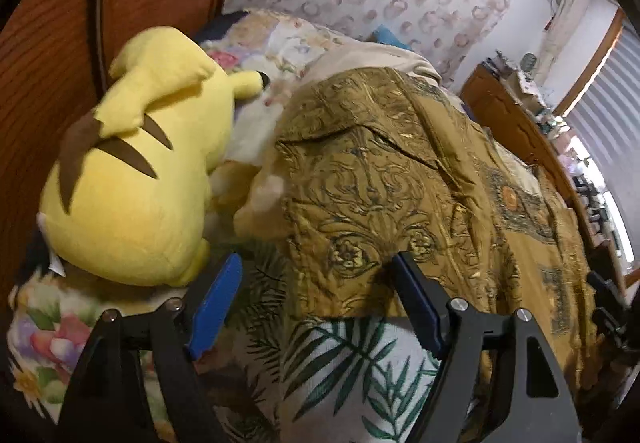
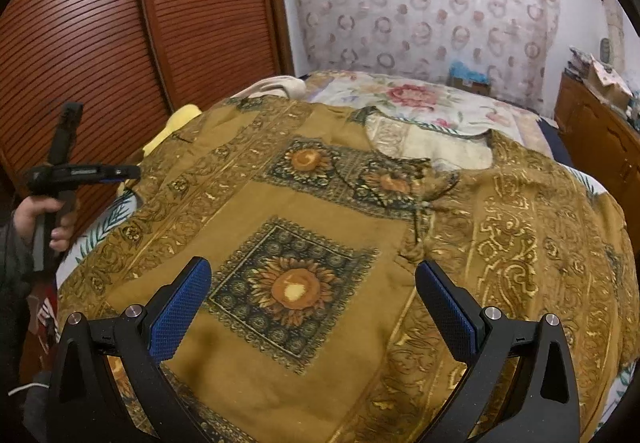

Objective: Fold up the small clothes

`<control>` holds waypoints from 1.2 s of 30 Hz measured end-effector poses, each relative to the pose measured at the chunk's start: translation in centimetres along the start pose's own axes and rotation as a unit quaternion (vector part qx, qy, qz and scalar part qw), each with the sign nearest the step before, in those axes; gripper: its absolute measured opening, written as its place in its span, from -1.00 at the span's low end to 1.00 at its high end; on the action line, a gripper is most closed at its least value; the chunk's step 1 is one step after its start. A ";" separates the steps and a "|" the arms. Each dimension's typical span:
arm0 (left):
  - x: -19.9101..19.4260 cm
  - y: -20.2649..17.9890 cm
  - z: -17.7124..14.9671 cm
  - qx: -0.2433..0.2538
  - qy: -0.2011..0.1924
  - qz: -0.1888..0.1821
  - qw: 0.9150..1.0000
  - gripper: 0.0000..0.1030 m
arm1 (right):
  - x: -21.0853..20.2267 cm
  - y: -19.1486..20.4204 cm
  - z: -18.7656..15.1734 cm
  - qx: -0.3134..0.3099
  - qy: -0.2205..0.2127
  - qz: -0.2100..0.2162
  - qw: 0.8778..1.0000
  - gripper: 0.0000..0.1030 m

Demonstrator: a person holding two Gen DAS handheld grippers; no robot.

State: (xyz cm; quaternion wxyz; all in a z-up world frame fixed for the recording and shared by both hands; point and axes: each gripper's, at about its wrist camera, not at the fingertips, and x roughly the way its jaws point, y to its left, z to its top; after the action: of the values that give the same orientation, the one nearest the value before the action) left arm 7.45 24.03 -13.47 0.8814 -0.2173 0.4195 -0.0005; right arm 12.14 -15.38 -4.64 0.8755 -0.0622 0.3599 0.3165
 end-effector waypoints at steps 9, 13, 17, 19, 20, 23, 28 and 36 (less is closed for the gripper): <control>-1.0 -2.2 -0.1 0.057 -0.013 0.018 0.998 -0.87 | 0.3 0.1 -0.4 -0.001 0.008 0.013 1.000 1.00; -3.2 -4.5 0.4 0.095 -0.061 0.044 0.993 -0.90 | 0.0 -0.3 -0.4 0.005 0.004 0.014 1.000 1.00; -5.4 -8.0 1.8 0.134 -0.098 0.024 0.986 -0.90 | -0.6 -1.0 -0.6 0.011 -0.003 0.008 1.000 1.00; -5.8 -10.1 2.4 0.155 -0.104 0.011 0.982 -0.90 | -1.0 -1.6 -0.5 0.016 -0.007 0.002 1.000 1.00; -5.8 -11.5 2.9 0.169 -0.106 0.003 0.980 -0.90 | -1.1 -1.8 -0.5 0.018 -0.009 0.000 1.000 1.00; -5.5 -15.0 3.4 0.205 -0.104 -0.011 0.973 -0.90 | -1.8 -3.2 -0.5 0.032 -0.018 -0.010 0.999 1.00; -4.5 -20.5 2.9 0.253 -0.085 -0.037 0.963 -0.78 | -3.0 -5.0 -0.6 0.049 -0.028 -0.027 0.998 1.00; -5.9 -21.7 1.3 0.270 -0.076 -0.048 0.959 -0.21 | -3.9 -6.8 -1.0 0.066 -0.032 -0.039 0.997 1.00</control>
State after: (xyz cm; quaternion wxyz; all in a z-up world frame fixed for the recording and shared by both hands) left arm 8.54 5.95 -0.08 0.9356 0.0094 0.3241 -0.1396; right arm 13.47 -23.10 -3.58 0.9004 -0.0084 0.3491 0.2593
